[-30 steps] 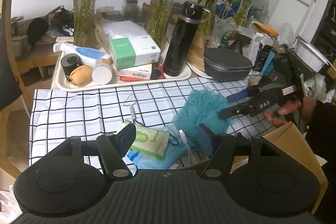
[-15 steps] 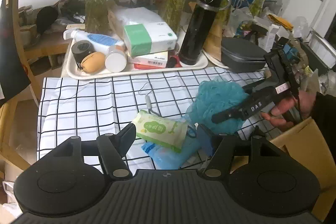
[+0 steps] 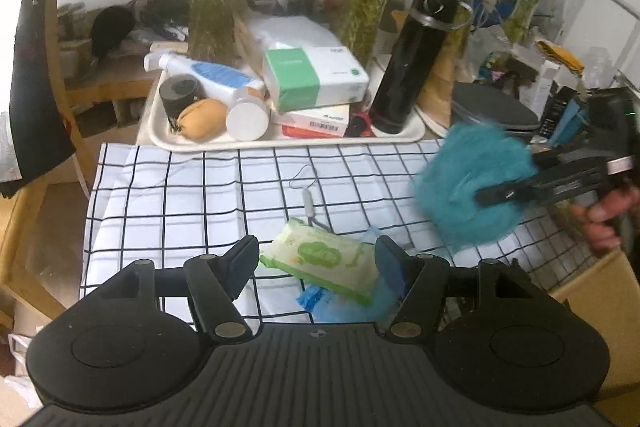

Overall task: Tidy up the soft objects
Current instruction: 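Grasp the blue mesh loofah with the right tool and lift it, then grasp the green wet-wipes pack with the left tool and lift it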

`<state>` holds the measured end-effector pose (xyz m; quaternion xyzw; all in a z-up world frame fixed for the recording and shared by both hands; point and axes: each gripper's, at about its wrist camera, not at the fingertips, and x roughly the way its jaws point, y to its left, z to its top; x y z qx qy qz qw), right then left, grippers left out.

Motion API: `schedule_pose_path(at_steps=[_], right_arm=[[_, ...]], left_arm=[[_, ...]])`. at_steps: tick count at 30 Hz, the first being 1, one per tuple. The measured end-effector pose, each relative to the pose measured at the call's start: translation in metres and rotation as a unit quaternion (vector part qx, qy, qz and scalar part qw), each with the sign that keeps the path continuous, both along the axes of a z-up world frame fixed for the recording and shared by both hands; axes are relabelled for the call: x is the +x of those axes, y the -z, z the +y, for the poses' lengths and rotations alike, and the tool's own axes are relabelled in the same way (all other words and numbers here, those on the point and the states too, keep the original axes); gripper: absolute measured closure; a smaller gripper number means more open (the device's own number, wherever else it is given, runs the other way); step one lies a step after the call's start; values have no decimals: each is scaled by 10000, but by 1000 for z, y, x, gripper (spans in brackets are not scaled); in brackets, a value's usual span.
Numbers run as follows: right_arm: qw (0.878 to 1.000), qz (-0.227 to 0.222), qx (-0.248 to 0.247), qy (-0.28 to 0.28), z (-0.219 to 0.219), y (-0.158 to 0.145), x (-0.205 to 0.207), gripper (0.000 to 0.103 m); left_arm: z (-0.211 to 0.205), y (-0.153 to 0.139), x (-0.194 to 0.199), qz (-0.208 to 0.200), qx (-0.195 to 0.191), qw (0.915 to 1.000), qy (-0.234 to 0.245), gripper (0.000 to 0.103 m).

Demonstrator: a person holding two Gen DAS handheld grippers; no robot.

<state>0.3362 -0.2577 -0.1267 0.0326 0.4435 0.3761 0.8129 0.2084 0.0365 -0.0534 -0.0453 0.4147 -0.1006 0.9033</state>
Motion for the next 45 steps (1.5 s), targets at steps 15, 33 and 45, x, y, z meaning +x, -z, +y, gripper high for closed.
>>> schedule_pose_path(at_steps=[15,33,45], right_arm=[[9895,-951,-91,1084,-49,-49,-42,35],[9864,-1220,-103,1093,-49,-59,-57,35],[9868,-1249,-299,987,-46,-58,-58,35]], left_arm=[[31,49,62,1426,-1190,9816,-448,40],[15,98,119,2359,-1422,9592,-637,33],[-22,99,127,2156,-308,9755,-303,34]])
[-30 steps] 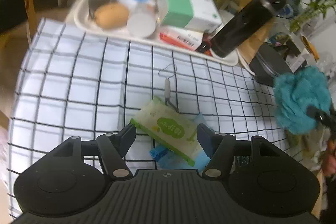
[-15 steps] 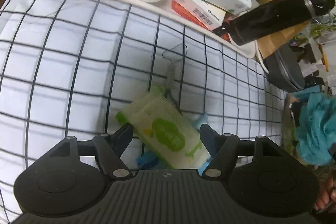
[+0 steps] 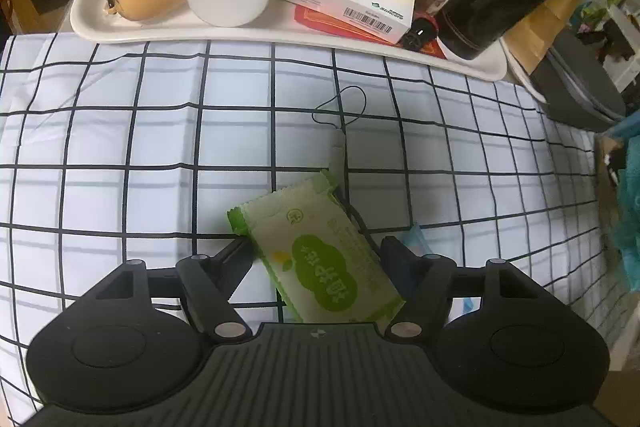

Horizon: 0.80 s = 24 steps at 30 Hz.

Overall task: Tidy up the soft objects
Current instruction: 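Grasp the green wet-wipes pack with the left tool and lift it, then lower the wipes pack into the box and open the left tool while the right tool holds the loofah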

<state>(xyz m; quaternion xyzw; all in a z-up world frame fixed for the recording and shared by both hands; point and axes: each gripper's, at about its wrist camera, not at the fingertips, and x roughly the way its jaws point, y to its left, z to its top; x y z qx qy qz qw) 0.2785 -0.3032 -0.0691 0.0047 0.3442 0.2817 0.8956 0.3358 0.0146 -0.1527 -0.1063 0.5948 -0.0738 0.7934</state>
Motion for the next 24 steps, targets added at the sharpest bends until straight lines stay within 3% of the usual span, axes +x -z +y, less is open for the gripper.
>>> schedule_pose_path(at_steps=[12,24], right_arm=[[9997,-49,-237,90,1,-5,-7,35],[9992,-46,-276,268,-6,-10,-24,35]], left_arm=[[4,-7,-10,-155,-28,9998,110,49],[1,-47,-25,-953,4,9950,310,54]])
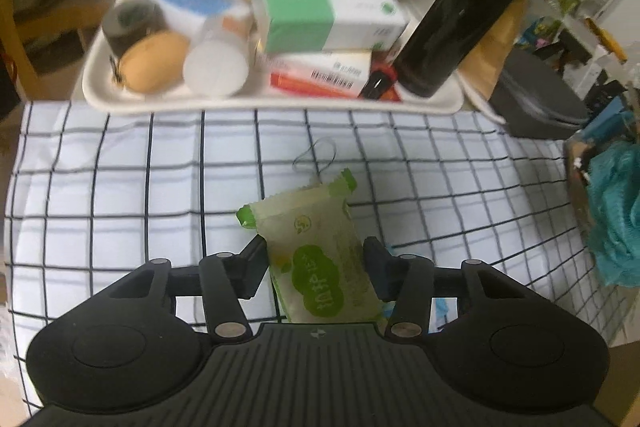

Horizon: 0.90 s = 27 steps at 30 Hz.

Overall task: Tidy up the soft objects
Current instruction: 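Lower the wipes pack into the box and open the left tool while the right tool holds the loofah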

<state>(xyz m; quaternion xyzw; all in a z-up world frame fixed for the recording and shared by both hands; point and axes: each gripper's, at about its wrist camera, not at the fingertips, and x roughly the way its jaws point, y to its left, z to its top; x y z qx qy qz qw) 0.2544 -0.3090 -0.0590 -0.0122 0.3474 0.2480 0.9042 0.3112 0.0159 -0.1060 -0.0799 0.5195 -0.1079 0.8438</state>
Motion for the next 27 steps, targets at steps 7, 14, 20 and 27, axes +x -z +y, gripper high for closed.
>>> schedule_pose_path(at_steps=[7,14,20,27], right_arm=[[9999,-98,140,16,-2,-11,-15,35],[9991,-181,368,-66,-3,-23,-35,35],[9977,-226,582,-251,-2,-31,-52,35],[9949,-453,752,-488,0,-41,-78,35]], left_arm=[[-2,-28,-14,-584,39,9982,111,54],[-6,-67,-35,-1273,142,9913,291,55],[-6,-102,-64,-1789,-86,9830,397,55],[-11,-130,-120,-2216,-442,9720,645,55]])
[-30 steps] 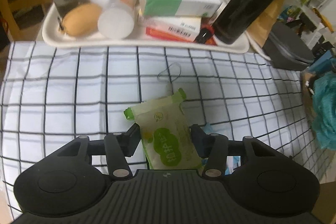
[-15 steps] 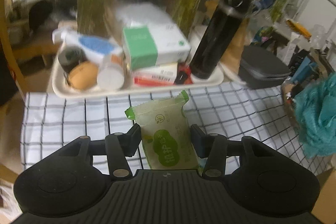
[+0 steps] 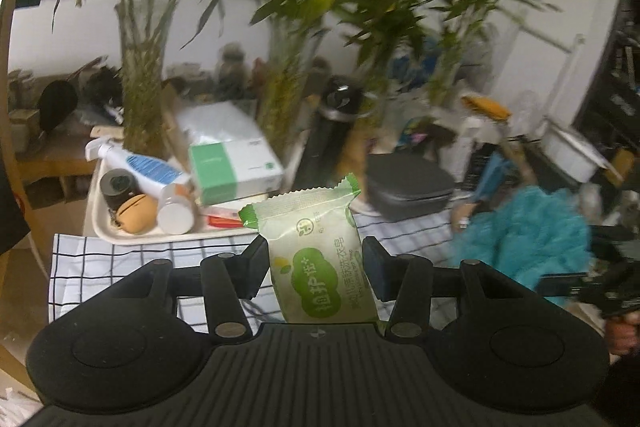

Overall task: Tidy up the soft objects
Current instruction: 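Lower the wipes pack into the box and open the left tool while the right tool holds the loofah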

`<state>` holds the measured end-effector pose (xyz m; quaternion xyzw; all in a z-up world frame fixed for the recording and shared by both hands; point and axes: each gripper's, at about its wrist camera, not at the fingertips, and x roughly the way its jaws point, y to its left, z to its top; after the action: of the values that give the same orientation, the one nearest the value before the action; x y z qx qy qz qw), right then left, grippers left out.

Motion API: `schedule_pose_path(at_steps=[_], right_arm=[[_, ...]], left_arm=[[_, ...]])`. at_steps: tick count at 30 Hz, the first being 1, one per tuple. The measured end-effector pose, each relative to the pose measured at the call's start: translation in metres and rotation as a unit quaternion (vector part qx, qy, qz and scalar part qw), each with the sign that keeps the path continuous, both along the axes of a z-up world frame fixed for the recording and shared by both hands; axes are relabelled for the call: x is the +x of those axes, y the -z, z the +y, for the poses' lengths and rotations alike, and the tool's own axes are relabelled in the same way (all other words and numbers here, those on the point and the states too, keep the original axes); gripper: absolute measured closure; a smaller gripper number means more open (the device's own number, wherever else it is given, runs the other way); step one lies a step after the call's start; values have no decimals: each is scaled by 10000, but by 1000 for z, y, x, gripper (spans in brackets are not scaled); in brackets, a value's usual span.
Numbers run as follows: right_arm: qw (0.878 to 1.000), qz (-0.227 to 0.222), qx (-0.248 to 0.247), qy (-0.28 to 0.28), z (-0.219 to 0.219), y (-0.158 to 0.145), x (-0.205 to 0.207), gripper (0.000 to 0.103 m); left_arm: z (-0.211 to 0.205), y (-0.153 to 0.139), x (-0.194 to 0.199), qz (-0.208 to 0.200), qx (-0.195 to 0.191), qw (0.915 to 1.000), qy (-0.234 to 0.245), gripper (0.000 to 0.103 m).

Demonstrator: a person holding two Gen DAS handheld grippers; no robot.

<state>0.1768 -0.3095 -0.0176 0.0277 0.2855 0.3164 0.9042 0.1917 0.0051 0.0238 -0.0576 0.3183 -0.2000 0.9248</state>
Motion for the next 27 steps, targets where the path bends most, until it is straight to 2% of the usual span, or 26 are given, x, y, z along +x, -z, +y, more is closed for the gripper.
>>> schedule_pose_path(at_steps=[4,12,14,17,20,23,24,25,27], right_arm=[[9994,-22,-59,-333,7,0,-23,35],[9968,7,-119,-789,15,2,-51,35],[9952,-10,-129,-966,18,1,-63,34],[9954,0,-172,-943,19,2,-69,34],[9956,16,-179,-919,19,1,-71,34],[9954,48,-206,-934,23,2,-73,34],[9953,54,-233,-941,24,3,-73,34],[9951,64,-258,-950,25,4,-73,34],[9947,82,-334,-968,29,6,-75,34]], left_arm=[[-9,-2,-32,-83,-2,9998,182,55],[-16,2,-70,168,27,9987,471,55],[-19,3,-76,234,184,9982,527,55],[-24,6,-85,389,472,9964,595,55],[-29,17,-88,795,749,9914,722,54],[-27,24,-94,931,777,9902,689,53],[-24,24,-98,888,730,9910,681,51],[-22,23,-102,826,695,9920,648,42],[-19,21,-110,688,721,9937,512,37]])
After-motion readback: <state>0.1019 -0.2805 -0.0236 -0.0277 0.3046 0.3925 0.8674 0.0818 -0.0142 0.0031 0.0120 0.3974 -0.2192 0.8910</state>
